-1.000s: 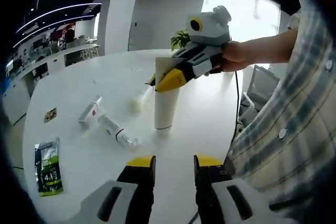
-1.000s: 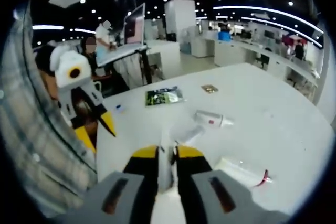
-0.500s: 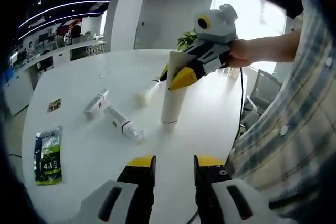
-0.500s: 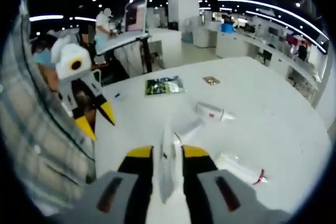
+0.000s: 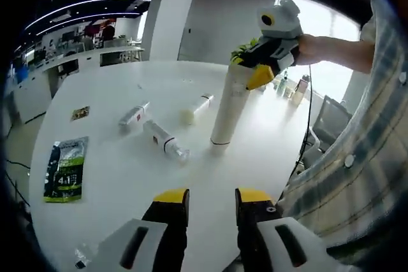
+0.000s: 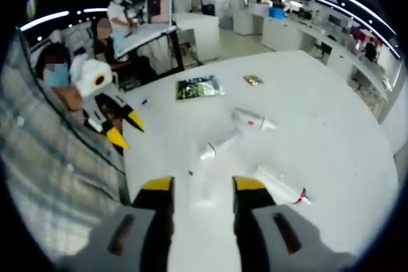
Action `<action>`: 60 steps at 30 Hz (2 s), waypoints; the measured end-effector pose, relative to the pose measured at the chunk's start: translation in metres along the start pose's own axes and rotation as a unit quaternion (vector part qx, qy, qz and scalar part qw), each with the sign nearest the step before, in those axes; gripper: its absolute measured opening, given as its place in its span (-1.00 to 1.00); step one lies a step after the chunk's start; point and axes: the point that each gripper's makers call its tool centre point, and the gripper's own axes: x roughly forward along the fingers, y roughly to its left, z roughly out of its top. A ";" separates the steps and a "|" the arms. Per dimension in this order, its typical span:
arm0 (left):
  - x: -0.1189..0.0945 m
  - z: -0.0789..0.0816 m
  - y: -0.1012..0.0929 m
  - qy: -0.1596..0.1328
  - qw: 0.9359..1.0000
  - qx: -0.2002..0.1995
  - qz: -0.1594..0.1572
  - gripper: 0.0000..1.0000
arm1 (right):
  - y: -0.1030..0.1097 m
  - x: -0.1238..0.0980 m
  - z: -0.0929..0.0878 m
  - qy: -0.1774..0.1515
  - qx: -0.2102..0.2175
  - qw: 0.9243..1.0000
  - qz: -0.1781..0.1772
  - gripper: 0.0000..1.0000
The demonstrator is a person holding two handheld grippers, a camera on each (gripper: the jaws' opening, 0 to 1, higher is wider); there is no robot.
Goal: Arrange the skincare products in the storage area until every visible bottle or jar stands upright without overlapping.
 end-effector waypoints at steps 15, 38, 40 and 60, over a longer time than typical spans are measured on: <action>-0.010 -0.013 -0.007 -0.022 0.998 -0.048 0.028 -0.41 | 0.009 0.023 -0.023 0.189 -0.076 0.978 0.042 -0.54; -0.020 -0.017 -0.006 -0.041 0.996 -0.072 0.036 -0.41 | 0.005 0.028 -0.026 0.232 -0.080 0.969 0.025 -0.79; -0.020 -0.017 -0.007 -0.041 0.996 -0.071 0.035 -0.41 | 0.006 0.029 -0.027 0.234 -0.076 0.969 0.026 -0.78; -0.017 -0.014 -0.008 -0.034 0.997 -0.060 0.023 -0.41 | 0.000 0.023 -0.043 0.259 -0.114 0.959 0.005 -0.84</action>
